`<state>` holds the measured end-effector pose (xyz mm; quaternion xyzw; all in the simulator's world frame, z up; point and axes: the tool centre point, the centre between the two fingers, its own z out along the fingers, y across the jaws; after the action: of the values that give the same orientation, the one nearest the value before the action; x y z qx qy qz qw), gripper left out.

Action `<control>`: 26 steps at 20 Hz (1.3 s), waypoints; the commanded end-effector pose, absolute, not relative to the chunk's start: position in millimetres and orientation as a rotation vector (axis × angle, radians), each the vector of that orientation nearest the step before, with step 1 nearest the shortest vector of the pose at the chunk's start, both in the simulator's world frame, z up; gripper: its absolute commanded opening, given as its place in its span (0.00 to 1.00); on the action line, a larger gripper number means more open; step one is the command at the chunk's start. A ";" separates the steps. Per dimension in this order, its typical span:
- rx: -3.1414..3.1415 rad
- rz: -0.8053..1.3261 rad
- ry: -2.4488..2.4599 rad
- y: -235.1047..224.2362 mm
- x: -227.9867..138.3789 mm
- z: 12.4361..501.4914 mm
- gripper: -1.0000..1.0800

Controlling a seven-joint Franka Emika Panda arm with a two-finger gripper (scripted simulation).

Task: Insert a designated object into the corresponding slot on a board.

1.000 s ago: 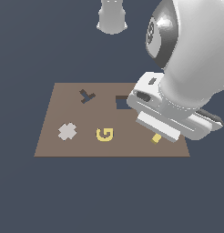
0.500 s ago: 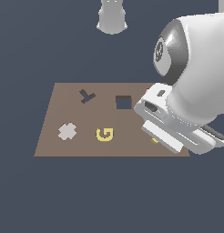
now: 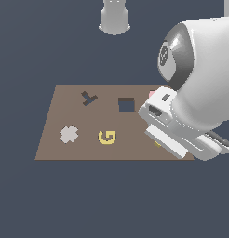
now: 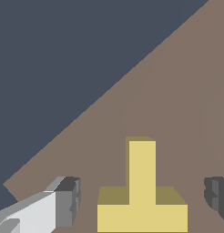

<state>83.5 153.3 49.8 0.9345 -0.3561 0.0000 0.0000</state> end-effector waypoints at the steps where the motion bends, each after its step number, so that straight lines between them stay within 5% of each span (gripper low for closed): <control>1: 2.936 0.000 -1.118 153.3 83.5 49.3 0.96; 10: 2.936 0.000 -1.118 152.9 83.2 29.9 0.96; 11: 2.936 0.000 -1.118 152.9 83.2 29.9 0.00; 26: 2.936 -0.001 -1.117 152.9 83.1 32.8 0.00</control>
<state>83.4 152.9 33.4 0.9346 -0.3558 0.0000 0.0000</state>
